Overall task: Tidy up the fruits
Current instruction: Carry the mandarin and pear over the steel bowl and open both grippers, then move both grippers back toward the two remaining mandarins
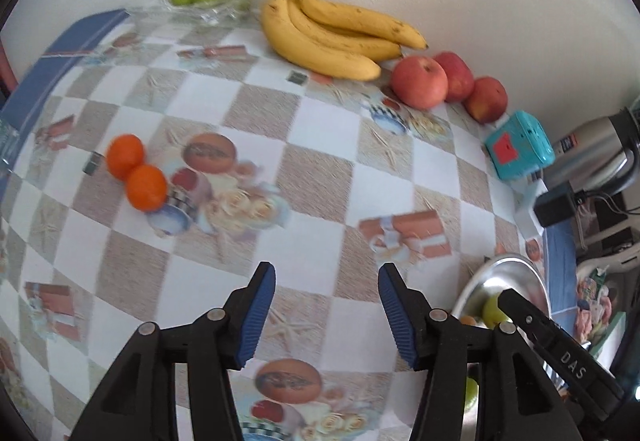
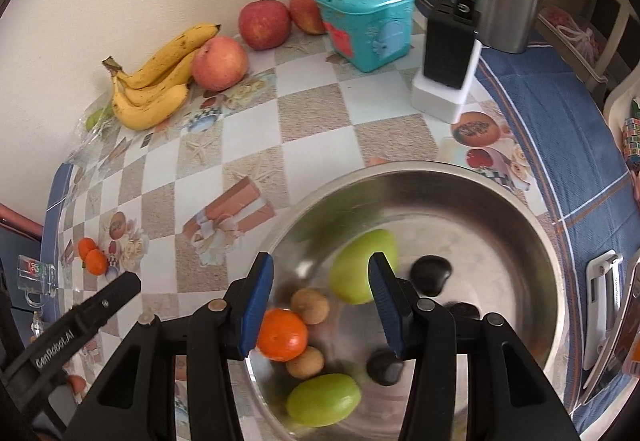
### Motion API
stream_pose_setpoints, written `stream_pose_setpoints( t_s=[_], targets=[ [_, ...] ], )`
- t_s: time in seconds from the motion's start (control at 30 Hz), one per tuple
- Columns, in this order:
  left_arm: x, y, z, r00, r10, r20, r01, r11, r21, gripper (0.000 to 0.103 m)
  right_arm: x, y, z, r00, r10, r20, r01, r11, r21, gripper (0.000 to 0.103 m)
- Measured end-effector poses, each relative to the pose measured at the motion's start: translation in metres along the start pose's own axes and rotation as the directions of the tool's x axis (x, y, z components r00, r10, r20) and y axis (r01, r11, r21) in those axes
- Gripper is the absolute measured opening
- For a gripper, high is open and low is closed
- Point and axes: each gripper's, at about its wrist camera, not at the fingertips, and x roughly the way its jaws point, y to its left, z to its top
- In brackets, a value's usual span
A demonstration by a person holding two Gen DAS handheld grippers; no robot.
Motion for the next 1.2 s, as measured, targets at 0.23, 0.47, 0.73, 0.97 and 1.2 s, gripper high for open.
stream_pose_setpoints(
  t_s=[0.23,0.47,0.73,0.97,1.2],
  targets=[
    [-0.018,0.011,0.011,0.997,0.047,0.059,-0.049,0.999,0.024,0.061,-0.003,0.033,-0.002,1.0,0.028,0.011,-0.028,0.998,-0.054,0.051],
    [-0.027,0.015,0.015,0.996,0.05,0.074,-0.052,0.998,0.026,0.063,-0.007,0.06,-0.005,0.998,0.058,0.018,-0.056,0.994,-0.09,0.051],
    [-0.024,0.016,0.014,0.996,0.051,0.068,-0.053,0.998,0.029,0.069,-0.006,0.069,-0.007,0.998,0.057,0.02,-0.055,0.993,-0.107,0.051],
    [-0.005,0.013,0.007,0.995,0.094,0.036,-0.096,0.994,0.055,0.083,0.009,0.056,-0.009,1.0,0.005,-0.014,-0.006,0.997,-0.072,0.067],
    [0.008,0.021,0.004,0.987,0.156,0.024,-0.157,0.987,0.034,0.101,0.02,0.046,-0.013,0.999,-0.039,-0.034,0.037,0.998,-0.055,0.08]
  ],
)
